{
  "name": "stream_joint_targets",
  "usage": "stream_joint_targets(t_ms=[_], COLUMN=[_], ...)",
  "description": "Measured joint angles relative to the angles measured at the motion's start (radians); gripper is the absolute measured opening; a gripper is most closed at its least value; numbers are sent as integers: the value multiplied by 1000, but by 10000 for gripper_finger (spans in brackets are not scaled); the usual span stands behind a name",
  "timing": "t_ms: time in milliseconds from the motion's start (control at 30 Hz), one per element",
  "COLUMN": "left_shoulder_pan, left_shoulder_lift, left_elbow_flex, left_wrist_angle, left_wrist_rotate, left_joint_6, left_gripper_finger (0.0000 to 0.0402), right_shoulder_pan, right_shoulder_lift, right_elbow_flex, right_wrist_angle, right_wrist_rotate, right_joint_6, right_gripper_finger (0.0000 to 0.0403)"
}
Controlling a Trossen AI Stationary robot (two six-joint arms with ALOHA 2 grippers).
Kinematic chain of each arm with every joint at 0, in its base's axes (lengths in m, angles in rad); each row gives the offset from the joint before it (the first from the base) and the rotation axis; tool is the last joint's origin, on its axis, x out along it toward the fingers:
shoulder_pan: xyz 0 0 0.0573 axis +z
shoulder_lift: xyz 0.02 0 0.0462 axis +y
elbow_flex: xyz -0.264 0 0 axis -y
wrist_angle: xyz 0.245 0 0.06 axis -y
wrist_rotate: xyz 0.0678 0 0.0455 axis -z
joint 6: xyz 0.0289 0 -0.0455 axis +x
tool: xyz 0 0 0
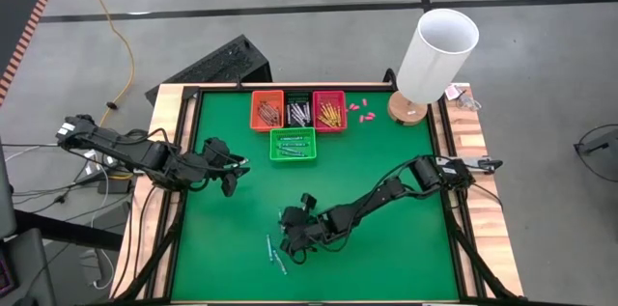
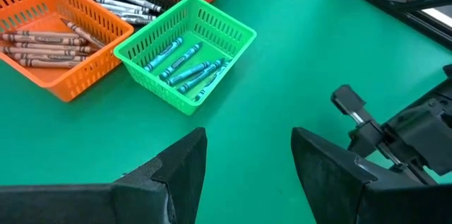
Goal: Sort crayons
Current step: Put a blue crayon in the green basket
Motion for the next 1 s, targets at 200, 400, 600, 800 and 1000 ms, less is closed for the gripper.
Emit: stream_joint_targets(t_ms=[200,400,600,800,1000], left_shoulder_pan=[0,0,0,0,0], left_shoulder_lift=[0,0,0,0,0], left_elbow_flex=[0,0,0,0,0], left_wrist_angle=[0,-5,-4,-6,-7], left_wrist_rotate=[-11,-11,-14,-13,-17], left_joint_6=[1,4,7,8,8], left_gripper_finger=[197,197,197,197,197], right_shoulder_pan=[32,75,117,138,77], right_shoulder_lift=[-9,-61,-120,-130,-89], right_elbow_flex=[-3,-9,-6,-6,-5], right_wrist_angle=[-73,-264,-338,-262,-69], right_wrist_rotate=[113,220,332,436,289], right_joint_6=[25,145,287,332,324], right_gripper_finger=[102,102,102,102,102])
